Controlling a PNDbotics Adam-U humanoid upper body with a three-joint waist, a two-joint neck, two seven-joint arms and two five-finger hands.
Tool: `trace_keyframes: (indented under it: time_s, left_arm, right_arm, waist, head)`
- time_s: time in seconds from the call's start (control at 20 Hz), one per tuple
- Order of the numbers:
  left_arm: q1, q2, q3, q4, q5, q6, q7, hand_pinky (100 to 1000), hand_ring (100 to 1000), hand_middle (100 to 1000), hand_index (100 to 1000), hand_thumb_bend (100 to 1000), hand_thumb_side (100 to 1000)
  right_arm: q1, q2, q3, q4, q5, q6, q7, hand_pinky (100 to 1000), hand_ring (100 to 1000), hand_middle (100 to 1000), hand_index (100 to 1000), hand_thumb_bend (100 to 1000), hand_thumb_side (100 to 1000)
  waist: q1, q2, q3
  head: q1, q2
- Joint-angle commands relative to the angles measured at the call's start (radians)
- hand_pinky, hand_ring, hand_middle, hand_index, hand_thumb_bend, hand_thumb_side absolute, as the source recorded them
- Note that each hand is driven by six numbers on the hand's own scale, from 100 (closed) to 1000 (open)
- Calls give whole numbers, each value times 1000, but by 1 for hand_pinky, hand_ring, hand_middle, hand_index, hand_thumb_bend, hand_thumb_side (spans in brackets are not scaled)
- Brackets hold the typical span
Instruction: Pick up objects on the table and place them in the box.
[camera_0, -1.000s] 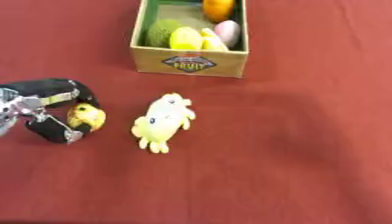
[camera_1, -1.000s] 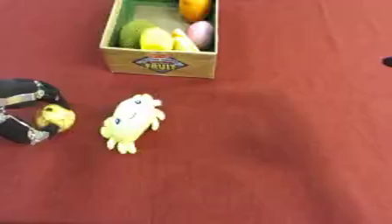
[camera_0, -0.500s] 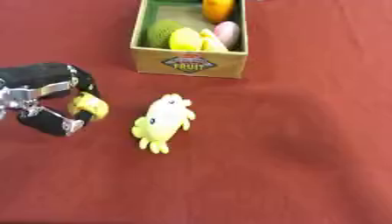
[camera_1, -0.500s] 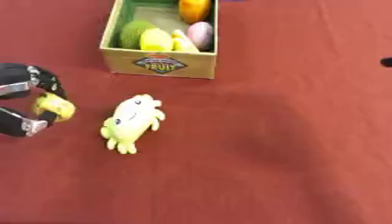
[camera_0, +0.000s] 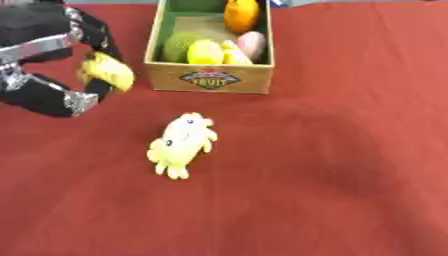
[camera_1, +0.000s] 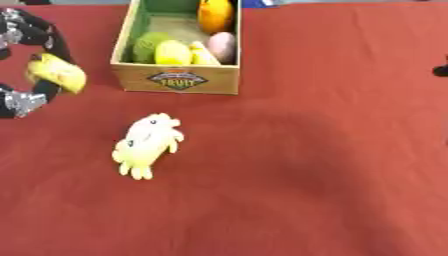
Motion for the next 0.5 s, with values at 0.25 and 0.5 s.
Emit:
trace_keyframes:
  time_s: [0.25,0.5]
  left_arm:
    - [-245,-203,7,279,-9,40,-18,836,736,658,719,100,100]
    - [-331,-323,42,510,-36,6,16,842,717,636,716,100,100]
  right_arm:
    - [-19,-45,-12,-14,-21,-6,17,797,655,671,793,100,612]
    - [-37,-48,-8,-14,-28,-11,26,797,654,671,792,100,613]
  waist:
    - [4,-18,-16]
    - [7,-2,-42]
  head:
    - [12,-19]
    - [21,-41]
